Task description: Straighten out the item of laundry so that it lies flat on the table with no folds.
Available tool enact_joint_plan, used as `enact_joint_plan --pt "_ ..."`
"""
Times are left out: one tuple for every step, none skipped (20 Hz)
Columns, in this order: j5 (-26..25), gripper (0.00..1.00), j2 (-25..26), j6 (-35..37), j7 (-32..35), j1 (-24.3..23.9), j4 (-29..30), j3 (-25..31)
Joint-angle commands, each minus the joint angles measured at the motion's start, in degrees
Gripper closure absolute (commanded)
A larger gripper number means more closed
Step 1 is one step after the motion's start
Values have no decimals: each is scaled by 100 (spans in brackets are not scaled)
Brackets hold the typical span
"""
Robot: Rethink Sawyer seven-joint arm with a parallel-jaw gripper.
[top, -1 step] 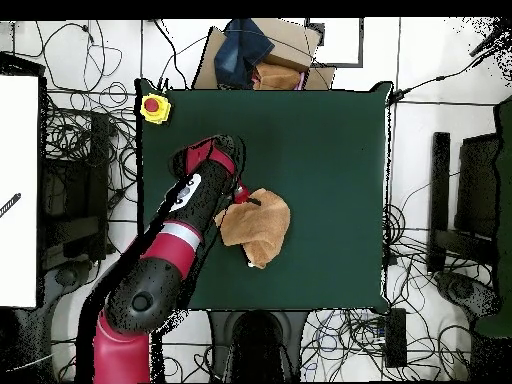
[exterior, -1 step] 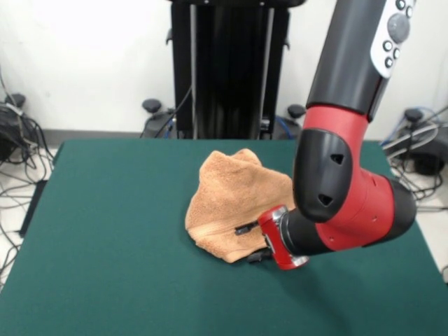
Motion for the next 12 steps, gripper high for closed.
enact_joint_plan --pt "-140 0 779 -408 540 -216 23 648" --pt "-137 0 759 -604 566 -209 75 722" --pt "-130 0 735 -853 635 -192 155 795" --pt "-123 0 712 -1102 704 -174 234 869" --pt "-98 0 692 -1435 808 -168 328 967" --pt "-95 0 704 -1664 879 -175 353 1004" --pt "-118 0 712 -1845 894 -194 354 1014" --pt "-83 0 701 -1923 861 -232 373 1095" --pt "-49 0 684 -2041 879 -250 420 1175" --pt "-4 0 654 -2011 820 -276 458 1262" --pt "41 0 623 -1981 762 -301 497 1349" --pt "179 0 606 -1382 542 -385 447 1448"
